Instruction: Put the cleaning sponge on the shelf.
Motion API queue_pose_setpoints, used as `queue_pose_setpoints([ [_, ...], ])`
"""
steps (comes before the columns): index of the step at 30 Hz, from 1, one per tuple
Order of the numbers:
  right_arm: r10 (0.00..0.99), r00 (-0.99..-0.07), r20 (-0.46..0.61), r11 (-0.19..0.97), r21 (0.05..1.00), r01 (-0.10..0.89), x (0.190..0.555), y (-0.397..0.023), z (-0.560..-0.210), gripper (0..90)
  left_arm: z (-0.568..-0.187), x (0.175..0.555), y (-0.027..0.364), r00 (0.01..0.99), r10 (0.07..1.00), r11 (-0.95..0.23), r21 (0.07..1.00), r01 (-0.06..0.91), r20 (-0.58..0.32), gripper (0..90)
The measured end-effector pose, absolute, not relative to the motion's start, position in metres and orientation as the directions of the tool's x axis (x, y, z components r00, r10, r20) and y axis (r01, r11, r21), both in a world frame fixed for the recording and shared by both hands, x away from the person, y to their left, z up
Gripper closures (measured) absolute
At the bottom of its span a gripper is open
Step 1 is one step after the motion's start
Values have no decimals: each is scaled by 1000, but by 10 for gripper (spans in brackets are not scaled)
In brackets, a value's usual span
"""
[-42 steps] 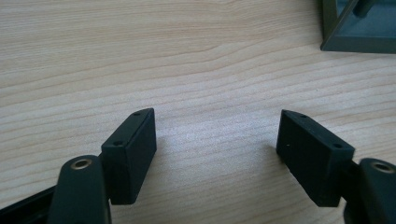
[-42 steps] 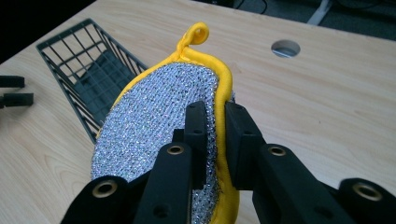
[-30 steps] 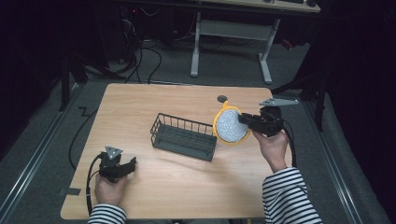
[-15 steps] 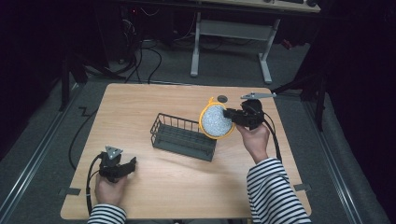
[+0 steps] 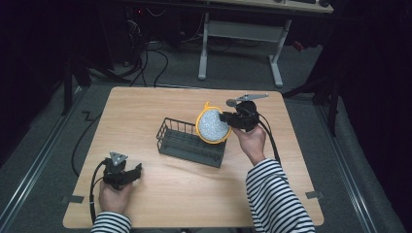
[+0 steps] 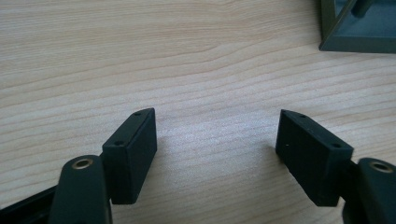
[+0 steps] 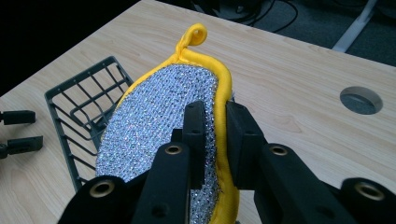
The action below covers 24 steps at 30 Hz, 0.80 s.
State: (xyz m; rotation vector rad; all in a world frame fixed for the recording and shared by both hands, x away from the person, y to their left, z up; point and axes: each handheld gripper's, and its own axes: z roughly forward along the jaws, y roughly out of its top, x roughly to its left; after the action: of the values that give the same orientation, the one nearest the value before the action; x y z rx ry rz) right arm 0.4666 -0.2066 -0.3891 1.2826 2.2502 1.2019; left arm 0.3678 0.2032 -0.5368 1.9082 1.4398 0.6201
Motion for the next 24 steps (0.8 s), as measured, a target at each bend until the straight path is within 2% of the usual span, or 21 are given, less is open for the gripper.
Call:
queue_pose_setpoints([
  [24, 773, -622, 121, 335, 755, 563, 463, -196, -412, 771, -537, 368, 203, 281, 960, -176, 742, 647, -17, 299],
])
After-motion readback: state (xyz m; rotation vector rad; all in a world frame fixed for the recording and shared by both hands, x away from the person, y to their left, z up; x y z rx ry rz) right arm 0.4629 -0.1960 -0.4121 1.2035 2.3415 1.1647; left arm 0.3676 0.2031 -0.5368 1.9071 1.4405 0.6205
